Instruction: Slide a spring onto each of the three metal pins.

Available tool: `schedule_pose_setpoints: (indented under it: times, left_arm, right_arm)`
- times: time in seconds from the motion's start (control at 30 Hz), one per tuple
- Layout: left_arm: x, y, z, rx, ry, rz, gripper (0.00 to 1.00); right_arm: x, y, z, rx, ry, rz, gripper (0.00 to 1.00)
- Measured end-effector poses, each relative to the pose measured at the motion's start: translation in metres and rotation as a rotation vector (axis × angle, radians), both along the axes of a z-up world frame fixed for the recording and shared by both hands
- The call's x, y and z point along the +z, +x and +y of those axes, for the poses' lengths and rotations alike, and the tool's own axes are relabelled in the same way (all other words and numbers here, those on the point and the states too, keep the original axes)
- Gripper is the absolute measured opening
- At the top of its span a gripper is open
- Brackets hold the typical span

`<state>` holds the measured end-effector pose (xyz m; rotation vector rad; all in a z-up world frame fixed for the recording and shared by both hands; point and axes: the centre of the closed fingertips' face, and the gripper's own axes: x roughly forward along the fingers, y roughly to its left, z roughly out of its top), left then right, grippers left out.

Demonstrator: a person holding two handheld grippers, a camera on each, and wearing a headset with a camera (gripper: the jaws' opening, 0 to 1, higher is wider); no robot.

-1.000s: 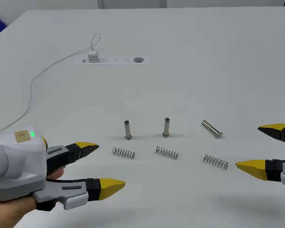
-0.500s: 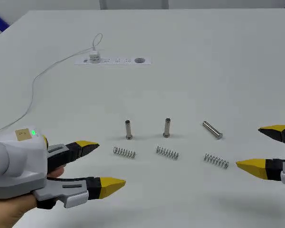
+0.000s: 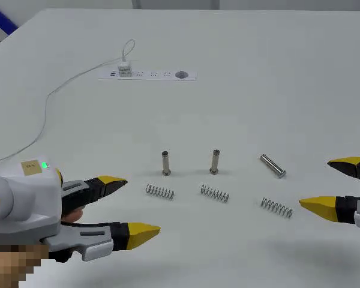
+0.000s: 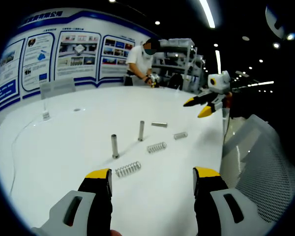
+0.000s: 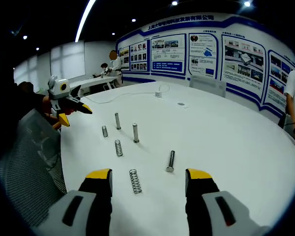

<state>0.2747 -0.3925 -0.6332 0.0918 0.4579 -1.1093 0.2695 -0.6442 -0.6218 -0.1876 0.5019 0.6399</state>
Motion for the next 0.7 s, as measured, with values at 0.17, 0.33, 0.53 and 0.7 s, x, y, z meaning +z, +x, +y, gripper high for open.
schedule_pose_setpoints:
  times: [0.17, 0.33, 0.53, 0.7]
  left_arm:
    - [0.0, 0.0, 0.0, 0.001, 0.001, -0.001, 0.68]
    - [0.0, 0.001, 0.001, 0.004, 0.0, -0.003, 0.68]
    - [0.001, 0.001, 0.002, 0.011, -0.003, -0.004, 0.68]
    - [0.0, 0.0, 0.001, 0.006, 0.001, -0.005, 0.68]
  right_arm:
    - [0.001, 0.008, 0.001, 0.005, -0.01, 0.005, 0.59]
    - [0.004, 0.024, 0.001, -0.012, -0.02, 0.012, 0.54]
    - [0.002, 0.044, 0.004, -0.013, -0.041, 0.023, 0.49]
    - [-0.005, 0.058, 0.006, -0.02, -0.042, 0.057, 0.42]
